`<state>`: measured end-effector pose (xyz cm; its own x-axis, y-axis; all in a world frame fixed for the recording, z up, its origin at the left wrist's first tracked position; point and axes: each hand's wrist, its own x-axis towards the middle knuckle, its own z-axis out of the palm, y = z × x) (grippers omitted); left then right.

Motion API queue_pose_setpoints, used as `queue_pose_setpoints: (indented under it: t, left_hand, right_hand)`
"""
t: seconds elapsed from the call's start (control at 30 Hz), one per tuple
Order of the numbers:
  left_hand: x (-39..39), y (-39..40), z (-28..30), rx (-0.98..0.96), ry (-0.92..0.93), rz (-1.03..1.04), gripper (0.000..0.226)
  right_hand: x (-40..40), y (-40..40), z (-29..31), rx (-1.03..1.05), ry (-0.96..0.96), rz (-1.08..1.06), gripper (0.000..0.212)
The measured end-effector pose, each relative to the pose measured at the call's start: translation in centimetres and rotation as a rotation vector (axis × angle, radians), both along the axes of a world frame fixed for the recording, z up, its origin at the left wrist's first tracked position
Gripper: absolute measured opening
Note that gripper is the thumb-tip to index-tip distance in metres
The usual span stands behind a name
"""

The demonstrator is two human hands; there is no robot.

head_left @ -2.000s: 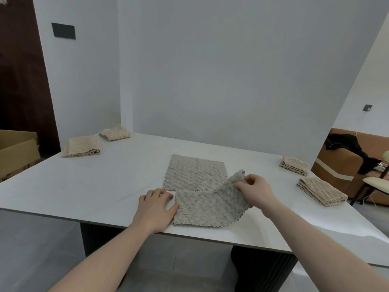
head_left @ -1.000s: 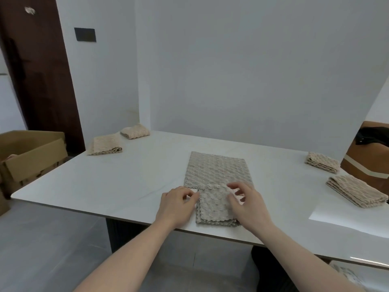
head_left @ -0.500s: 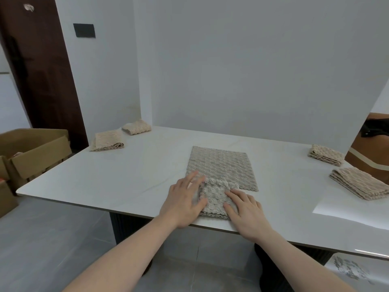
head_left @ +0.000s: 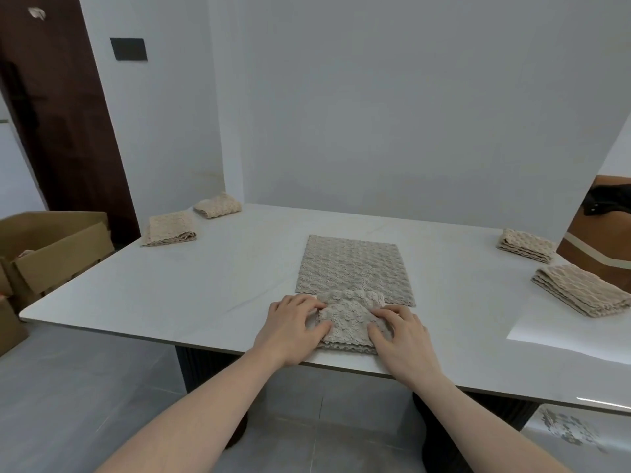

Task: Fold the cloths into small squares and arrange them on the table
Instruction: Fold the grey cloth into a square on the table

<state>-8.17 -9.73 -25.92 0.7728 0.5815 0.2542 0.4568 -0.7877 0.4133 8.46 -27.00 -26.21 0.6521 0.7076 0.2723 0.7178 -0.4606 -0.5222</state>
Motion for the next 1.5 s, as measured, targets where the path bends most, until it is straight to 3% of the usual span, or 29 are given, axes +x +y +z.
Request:
queue_pose_setpoints:
  t: [0.1,0.27,0.4,0.67,0.87,0.93,1.03,1.17,1.27,1.5]
  left_hand:
    - [-0.1,0.1,0.1,-0.067,-0.061,0.098,0.052]
    - [0.1,0.0,0.3,-0.060,-0.001,0.096,0.055]
    - [0.2,0.2,0.2,-0.122,-0.028,0.037,0.048]
    - [0.0,1.0,-0.5,-0.288,-0.089,0.037,0.032]
    - [0.7,0.0,0.5,-0.464,-0.015,0.141,0.022]
    - [0.2,-0.7,5.8,-0.631,0.064,0.206,0.019]
    - [0.7,-2.4,6.9,-0.833,0.019,0.219,0.016]
    - [-2.7,-3.9,14.5,-0.965,-0.049,0.310,0.015]
    - [-5.8,-3.6,19.4,-1.028,-0.119,0.392,0.016]
    - [-9.0,-1.3,23.7,-1.041,-0.125,0.450,0.018]
  right_hand:
    - [-0.3,0.0,0.4,-0.002,0.019,-0.042,0.050]
    - [-0.3,0.1,0.9,-0.051,0.056,-0.125,0.061]
    - [0.0,0.0,0.8,-0.031,0.103,-0.081,0.058]
    - [0.7,0.2,0.8,0.075,0.248,-0.055,0.077]
    - [0.4,1.1,2.0,-0.169,0.371,-0.105,0.065]
    - [0.4,1.7,8.4,-0.324,0.547,-0.122,0.055]
    - [0.2,1.8,9.7,-0.315,0.813,-0.117,0.028]
    - [-2.3,1.5,15.9,-0.310,0.811,-0.133,0.019]
    - [-4.3,2.1,20.7,-0.269,0.914,-0.130,0.020]
    - [-7.2,5.9,24.9,-0.190,1.007,-0.006,0.017]
